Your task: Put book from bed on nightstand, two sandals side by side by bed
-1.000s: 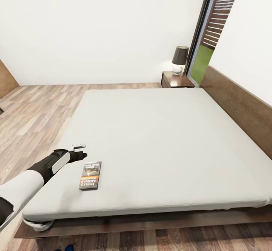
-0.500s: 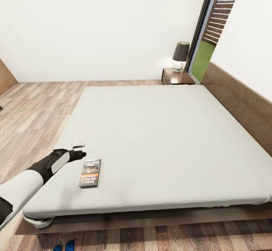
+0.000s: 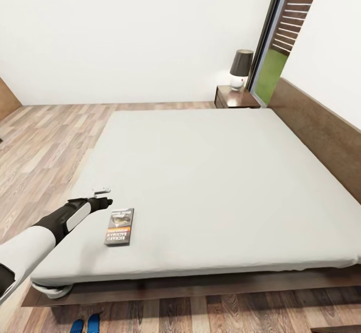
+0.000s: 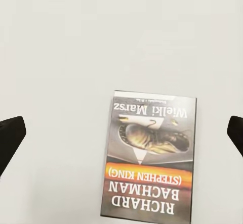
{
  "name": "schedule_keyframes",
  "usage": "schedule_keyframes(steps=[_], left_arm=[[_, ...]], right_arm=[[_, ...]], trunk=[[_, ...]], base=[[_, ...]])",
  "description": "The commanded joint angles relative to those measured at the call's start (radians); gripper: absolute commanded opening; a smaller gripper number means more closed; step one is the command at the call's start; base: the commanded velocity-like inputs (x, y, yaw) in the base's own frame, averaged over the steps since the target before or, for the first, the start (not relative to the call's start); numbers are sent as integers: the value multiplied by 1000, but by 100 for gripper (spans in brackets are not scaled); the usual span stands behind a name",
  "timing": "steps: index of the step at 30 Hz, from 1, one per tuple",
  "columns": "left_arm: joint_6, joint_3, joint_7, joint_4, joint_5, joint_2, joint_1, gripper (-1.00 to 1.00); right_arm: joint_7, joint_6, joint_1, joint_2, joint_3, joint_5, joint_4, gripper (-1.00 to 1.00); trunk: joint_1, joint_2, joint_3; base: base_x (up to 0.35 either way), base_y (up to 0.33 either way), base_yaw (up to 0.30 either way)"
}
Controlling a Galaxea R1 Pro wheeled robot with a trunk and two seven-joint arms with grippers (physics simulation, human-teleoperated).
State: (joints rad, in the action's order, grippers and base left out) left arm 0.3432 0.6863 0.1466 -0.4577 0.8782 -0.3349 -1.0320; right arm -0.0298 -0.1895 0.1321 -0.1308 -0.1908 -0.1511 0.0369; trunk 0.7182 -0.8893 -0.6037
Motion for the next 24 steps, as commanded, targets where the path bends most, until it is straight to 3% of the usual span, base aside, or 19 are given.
schedule_keyframes(steps=[1,24], left_arm=[[-2,9,9,-3,10,-1,-1,100],[-19,13,13,-4,10,4,1,100]], right_arm=[[-1,-5,0,0,-9,-10,1,100],[-1,-5,32,-14,-8,-10,1,100]], trunk=[[0,-1,-2],[0,-1,-40]], base=[[0,0,0],[0,0,0]])
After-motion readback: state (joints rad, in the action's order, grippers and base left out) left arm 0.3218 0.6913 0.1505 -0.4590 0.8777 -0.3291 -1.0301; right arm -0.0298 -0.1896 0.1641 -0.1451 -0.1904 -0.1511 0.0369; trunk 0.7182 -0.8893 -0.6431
